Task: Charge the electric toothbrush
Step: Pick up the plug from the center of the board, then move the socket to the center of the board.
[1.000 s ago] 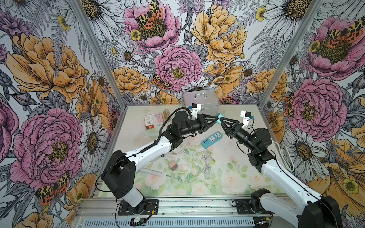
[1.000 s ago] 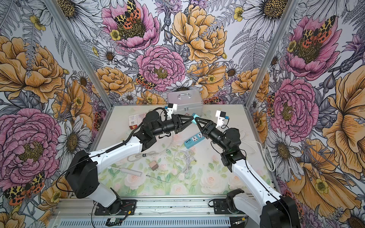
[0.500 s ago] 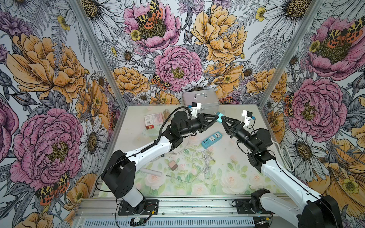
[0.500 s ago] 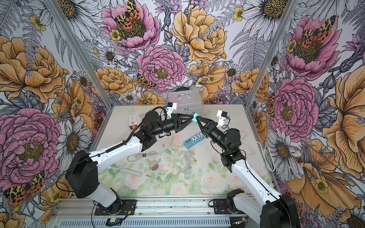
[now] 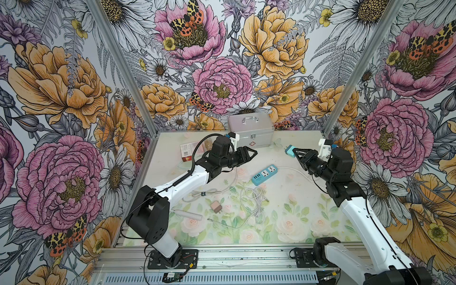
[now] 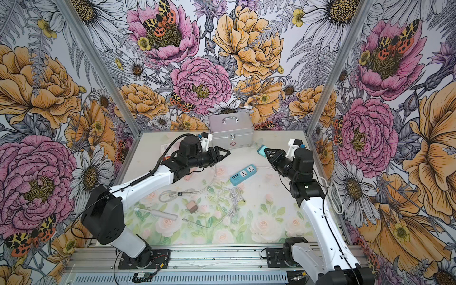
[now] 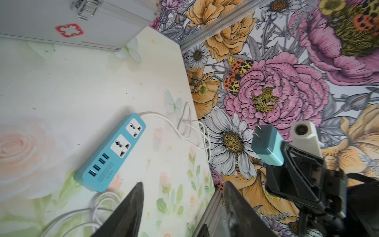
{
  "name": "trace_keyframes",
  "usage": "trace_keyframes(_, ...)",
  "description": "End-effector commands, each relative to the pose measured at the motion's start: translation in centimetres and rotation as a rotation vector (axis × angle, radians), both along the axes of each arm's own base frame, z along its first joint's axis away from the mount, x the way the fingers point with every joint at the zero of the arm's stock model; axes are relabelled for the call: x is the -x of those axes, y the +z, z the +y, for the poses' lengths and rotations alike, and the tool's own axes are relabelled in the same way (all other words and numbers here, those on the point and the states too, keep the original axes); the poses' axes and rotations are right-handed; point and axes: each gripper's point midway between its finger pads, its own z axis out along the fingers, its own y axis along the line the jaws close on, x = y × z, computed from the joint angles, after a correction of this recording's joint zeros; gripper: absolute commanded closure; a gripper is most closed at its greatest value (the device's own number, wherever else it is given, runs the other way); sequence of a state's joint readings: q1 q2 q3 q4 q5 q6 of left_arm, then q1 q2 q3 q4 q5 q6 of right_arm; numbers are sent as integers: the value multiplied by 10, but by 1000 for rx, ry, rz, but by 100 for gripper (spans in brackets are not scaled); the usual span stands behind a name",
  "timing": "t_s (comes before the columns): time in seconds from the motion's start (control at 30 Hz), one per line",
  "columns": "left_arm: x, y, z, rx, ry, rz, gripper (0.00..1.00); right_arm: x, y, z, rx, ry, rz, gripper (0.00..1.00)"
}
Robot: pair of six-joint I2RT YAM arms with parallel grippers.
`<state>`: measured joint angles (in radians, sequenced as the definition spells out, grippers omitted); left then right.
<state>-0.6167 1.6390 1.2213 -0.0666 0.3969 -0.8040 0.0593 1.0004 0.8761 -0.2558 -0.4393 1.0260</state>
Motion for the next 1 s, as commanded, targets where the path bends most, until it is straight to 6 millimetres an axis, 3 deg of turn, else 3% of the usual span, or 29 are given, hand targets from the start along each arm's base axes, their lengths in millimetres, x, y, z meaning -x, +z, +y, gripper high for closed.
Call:
trace_keyframes(0.0, 2, -57, 2, -270, -62, -16, 37, 19, -61, -11, 188, 30, 223, 85)
trace_keyframes(0.1, -3, -85, -4, -343, -88, -20, 34, 20, -81, -19, 263, 32, 301, 85)
trace_keyframes(0.17, -7, -116, -13, -367, -128, 26, 32, 20, -95, -21, 288, 40, 356, 86)
trace_keyframes(0.27, -18, -135, -20, -406, -130, 15, 31, 20, -109, -25, 321, 46, 411, 87)
trace_keyframes(0.5, -34, -152, -44, -389, -171, 0, 28, 19, -123, -34, 394, 42, 484, 86)
trace_keyframes(0.77, -9, -168, -51, -373, -234, 54, 27, 16, -125, -45, 469, 29, 537, 87)
trace_keyframes(0.97, -5, -173, -46, -392, -226, 66, 27, 10, -122, -48, 496, 28, 557, 88)
